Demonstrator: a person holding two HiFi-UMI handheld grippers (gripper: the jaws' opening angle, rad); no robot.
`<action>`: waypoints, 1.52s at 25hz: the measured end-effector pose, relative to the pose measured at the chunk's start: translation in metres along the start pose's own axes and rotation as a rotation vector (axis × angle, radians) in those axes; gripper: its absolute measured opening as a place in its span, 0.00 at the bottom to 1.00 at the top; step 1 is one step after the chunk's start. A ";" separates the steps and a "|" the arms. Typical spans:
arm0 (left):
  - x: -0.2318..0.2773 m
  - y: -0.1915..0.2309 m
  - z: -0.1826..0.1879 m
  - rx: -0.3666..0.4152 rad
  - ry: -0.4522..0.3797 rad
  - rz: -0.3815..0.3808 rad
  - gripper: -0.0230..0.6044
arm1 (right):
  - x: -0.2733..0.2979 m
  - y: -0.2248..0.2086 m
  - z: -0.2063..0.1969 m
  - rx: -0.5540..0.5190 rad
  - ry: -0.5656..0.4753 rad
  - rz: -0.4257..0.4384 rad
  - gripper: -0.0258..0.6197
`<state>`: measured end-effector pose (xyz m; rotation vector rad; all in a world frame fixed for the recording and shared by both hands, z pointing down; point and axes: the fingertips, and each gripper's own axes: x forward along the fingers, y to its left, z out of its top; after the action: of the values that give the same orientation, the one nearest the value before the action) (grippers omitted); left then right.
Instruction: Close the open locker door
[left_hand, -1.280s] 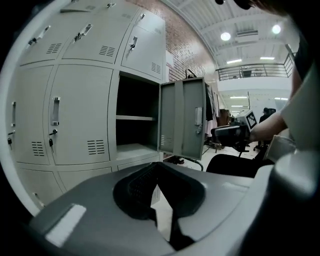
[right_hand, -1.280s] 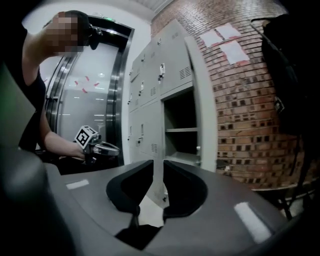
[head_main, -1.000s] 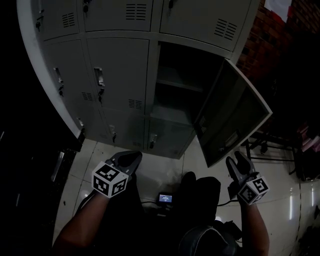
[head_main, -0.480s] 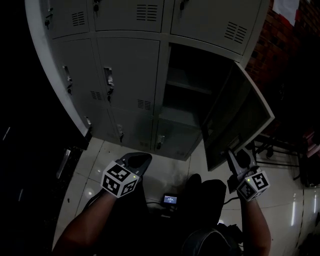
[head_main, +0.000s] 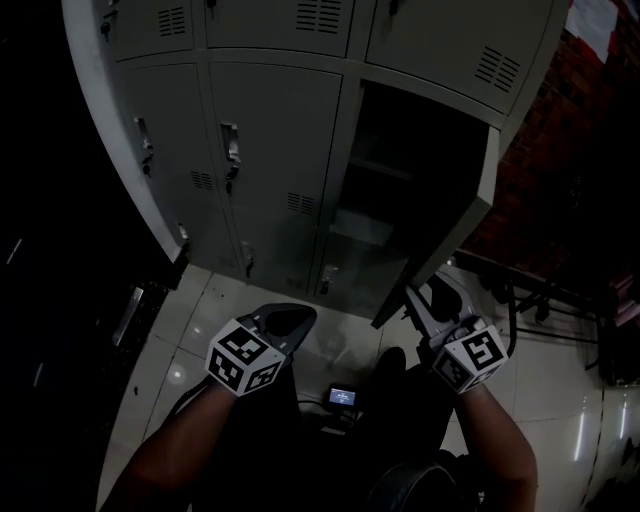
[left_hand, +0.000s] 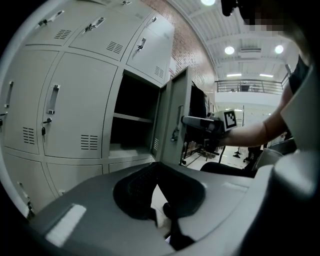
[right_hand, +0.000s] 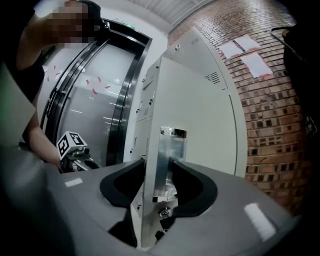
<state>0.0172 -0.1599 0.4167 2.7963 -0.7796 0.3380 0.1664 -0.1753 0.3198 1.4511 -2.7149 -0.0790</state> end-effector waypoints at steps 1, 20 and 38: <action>0.000 0.000 0.000 0.001 -0.001 -0.002 0.06 | 0.011 0.003 0.001 -0.001 -0.005 0.000 0.32; -0.007 -0.003 0.005 -0.028 -0.038 -0.036 0.06 | 0.182 -0.020 -0.017 0.033 0.025 -0.070 0.26; -0.015 0.002 0.007 -0.052 -0.064 -0.042 0.06 | 0.241 -0.065 -0.020 0.031 0.073 -0.137 0.23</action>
<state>0.0045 -0.1565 0.4061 2.7822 -0.7320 0.2182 0.0887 -0.4119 0.3421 1.6133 -2.5687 0.0090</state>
